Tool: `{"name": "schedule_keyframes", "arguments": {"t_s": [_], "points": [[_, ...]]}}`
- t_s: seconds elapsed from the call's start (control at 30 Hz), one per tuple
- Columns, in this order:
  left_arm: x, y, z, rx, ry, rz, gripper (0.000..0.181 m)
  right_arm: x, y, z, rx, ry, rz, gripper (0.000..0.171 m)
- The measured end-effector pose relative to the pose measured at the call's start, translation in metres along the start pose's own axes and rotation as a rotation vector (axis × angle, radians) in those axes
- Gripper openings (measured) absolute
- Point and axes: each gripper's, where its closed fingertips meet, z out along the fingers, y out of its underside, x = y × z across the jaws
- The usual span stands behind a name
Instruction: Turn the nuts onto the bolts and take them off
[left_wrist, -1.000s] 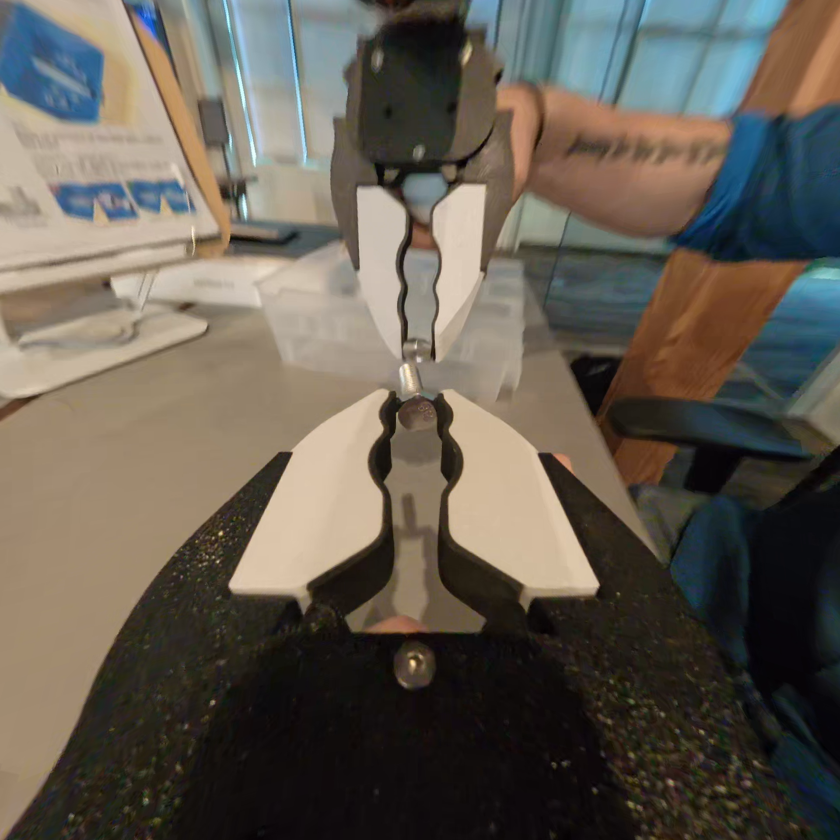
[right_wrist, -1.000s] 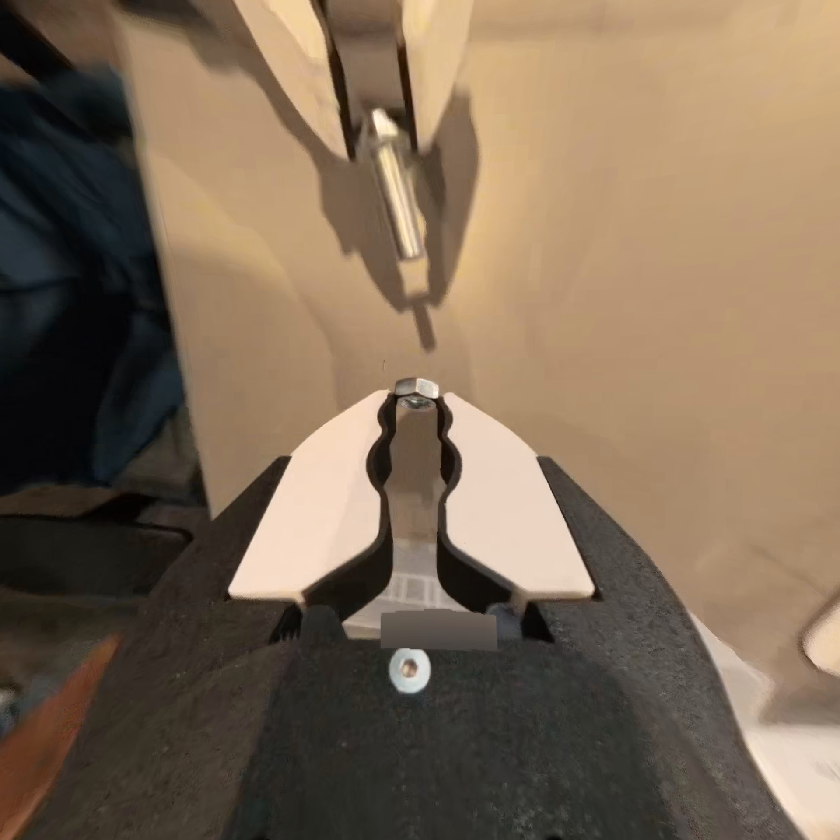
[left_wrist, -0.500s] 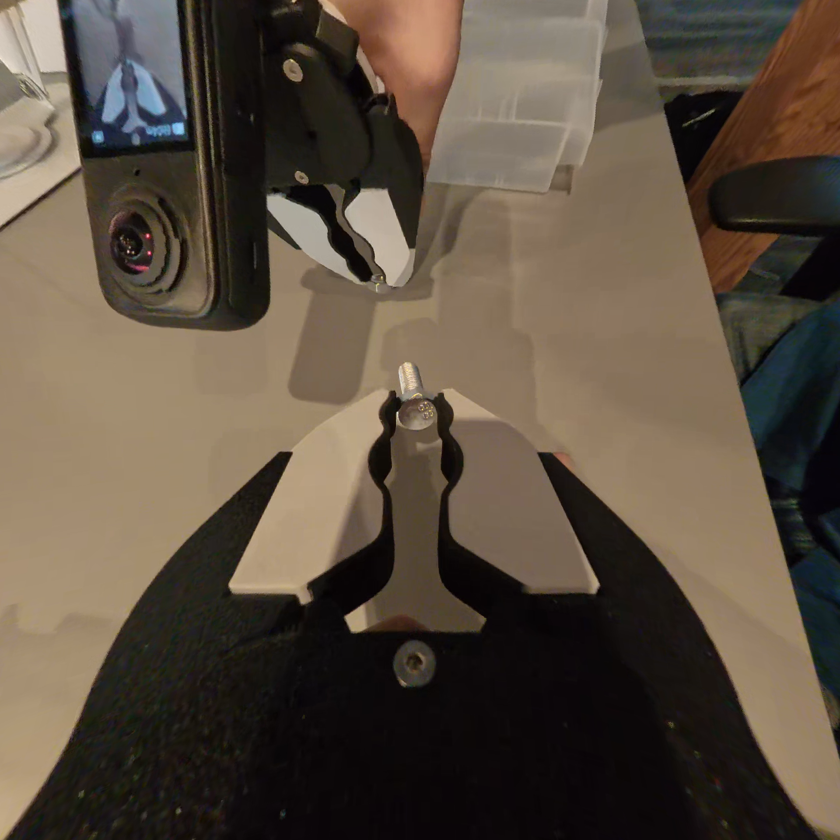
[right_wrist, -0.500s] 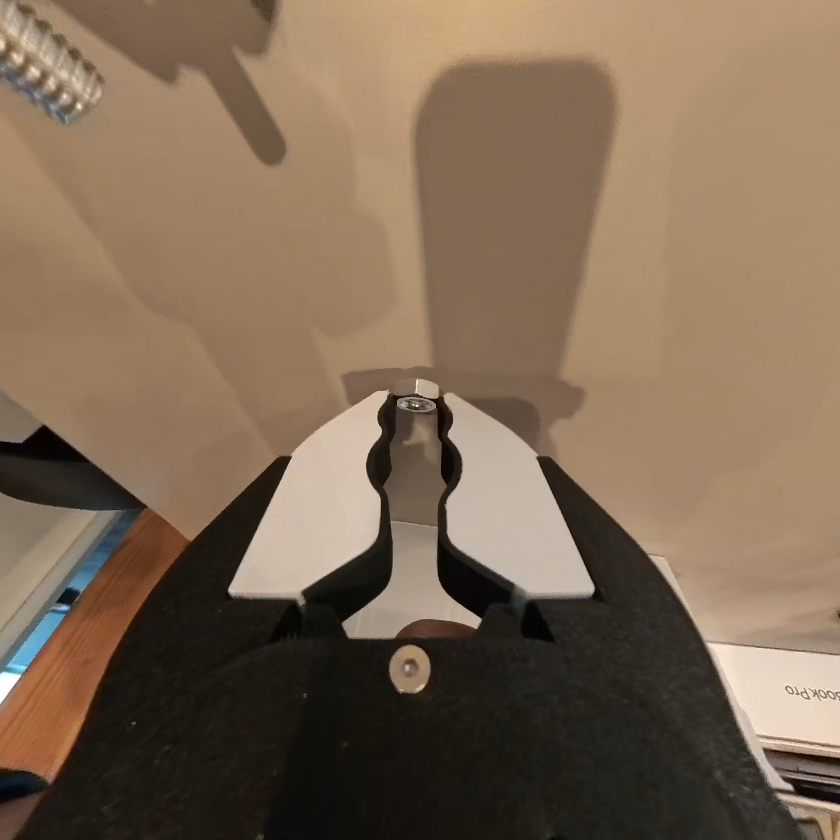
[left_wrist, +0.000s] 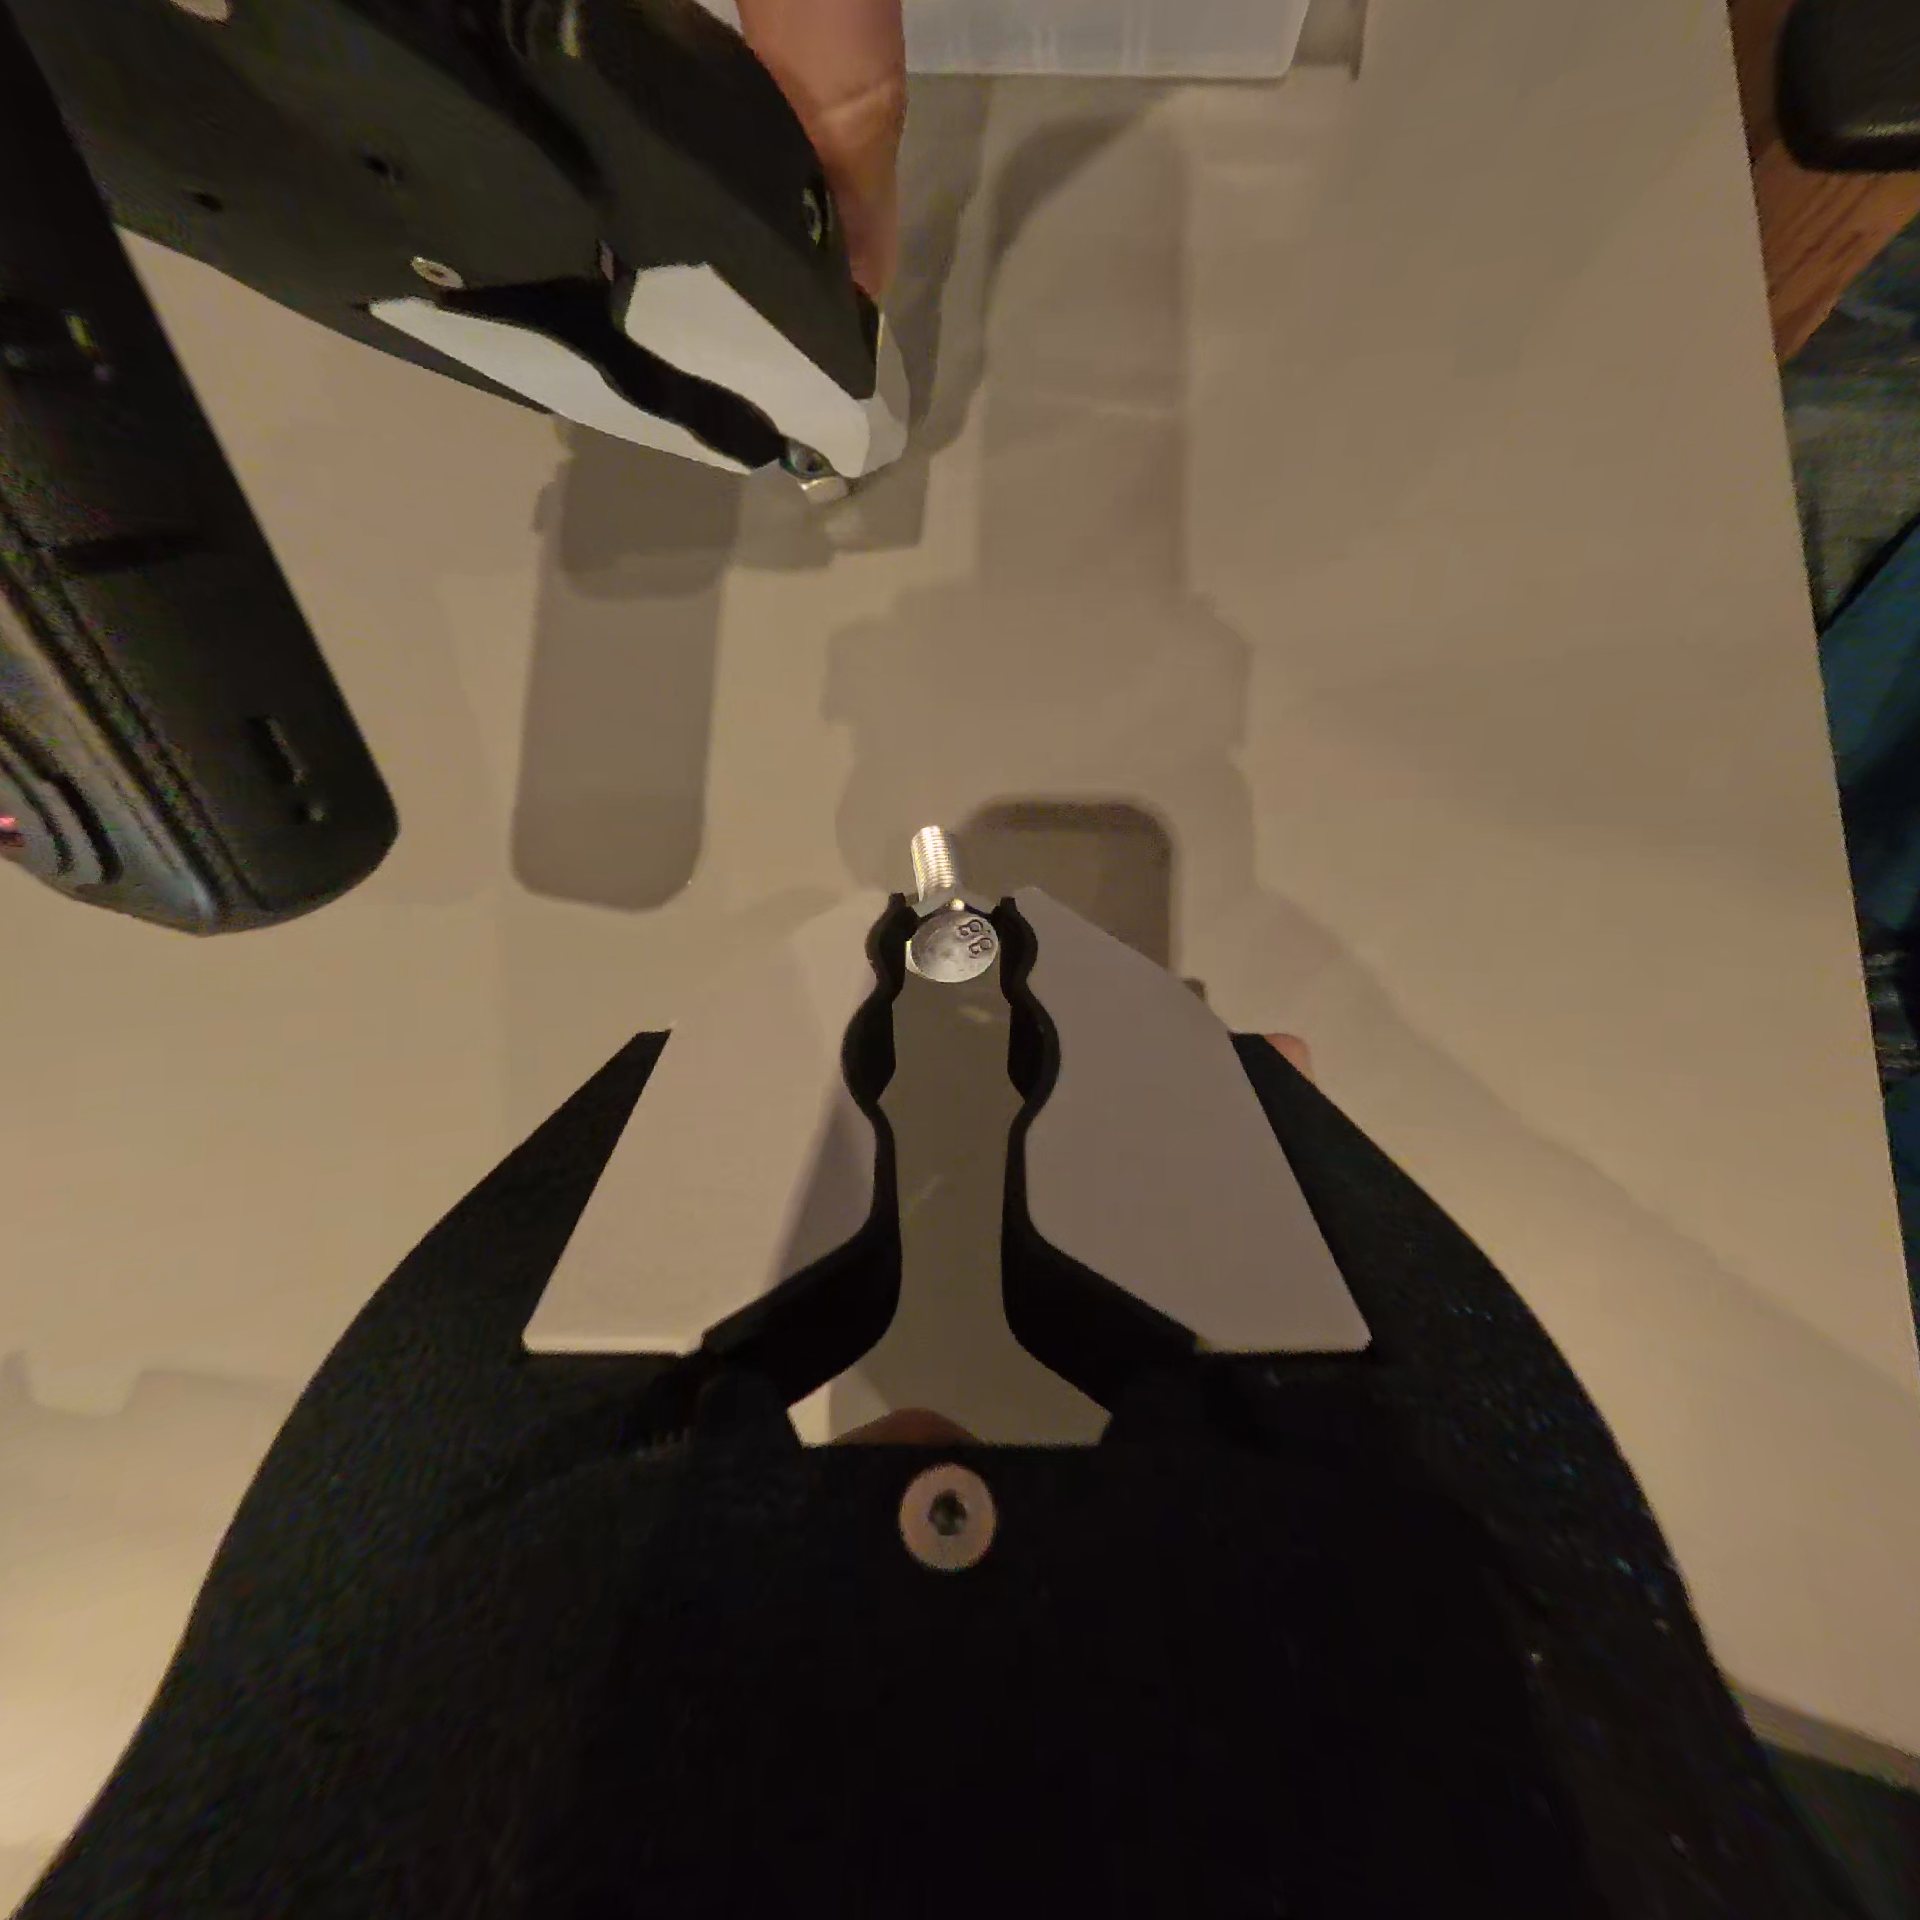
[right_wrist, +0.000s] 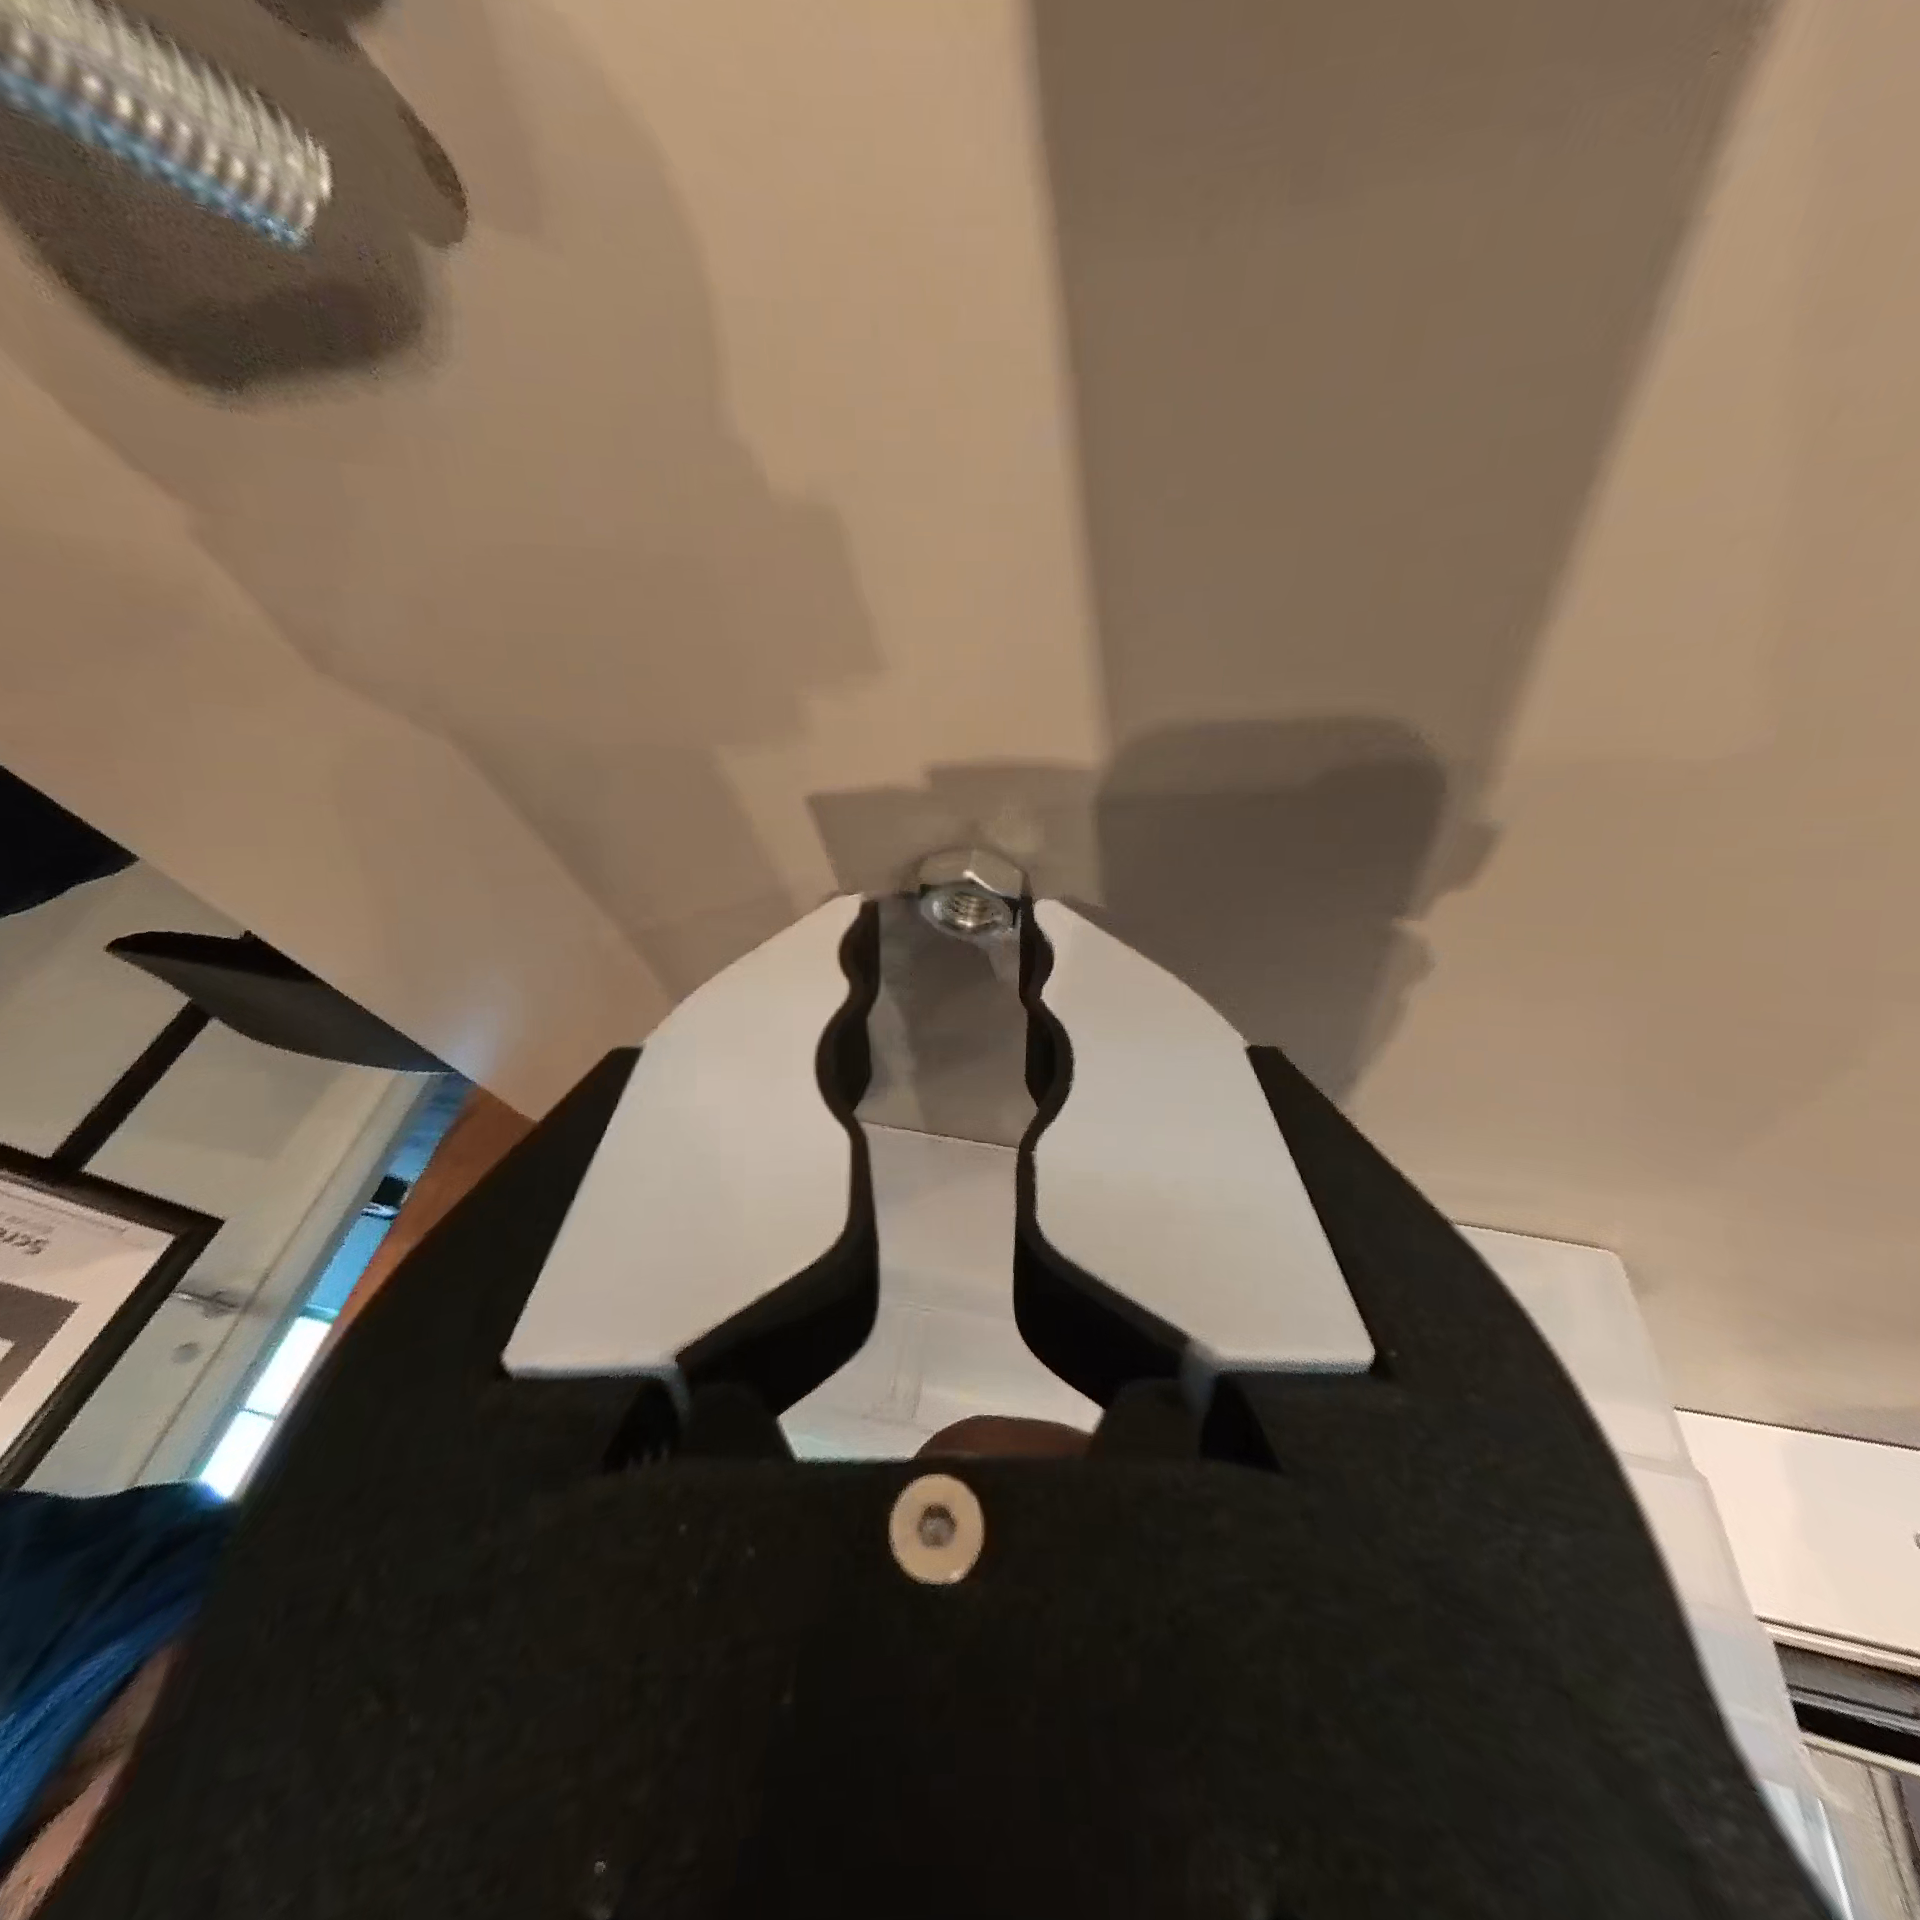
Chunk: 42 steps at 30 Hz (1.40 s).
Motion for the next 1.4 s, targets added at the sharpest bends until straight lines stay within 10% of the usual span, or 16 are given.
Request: {"name": "schedule_keyframes", "arguments": {"t_s": [0.3,0.63,1.2,1.4], "points": [[0.000,0.004,0.003,-0.042,-0.013,0.021,0.016,0.011,0.006,-0.041,0.290,0.121,0.075,0.027],[0.003,0.029,0.007,-0.229,0.058,0.002,0.017,-0.093,0.054,-0.109,0.763,0.291,-0.013,0.010],[0.019,0.039,-0.012,-0.531,0.161,0.300,0.039,-0.180,0.064,-0.085,1.296,0.213,0.007,0.033],[0.027,0.040,-0.020,-0.516,0.055,0.282,0.035,-0.158,0.043,-0.057,1.327,0.462,0.102,0.035]]}}
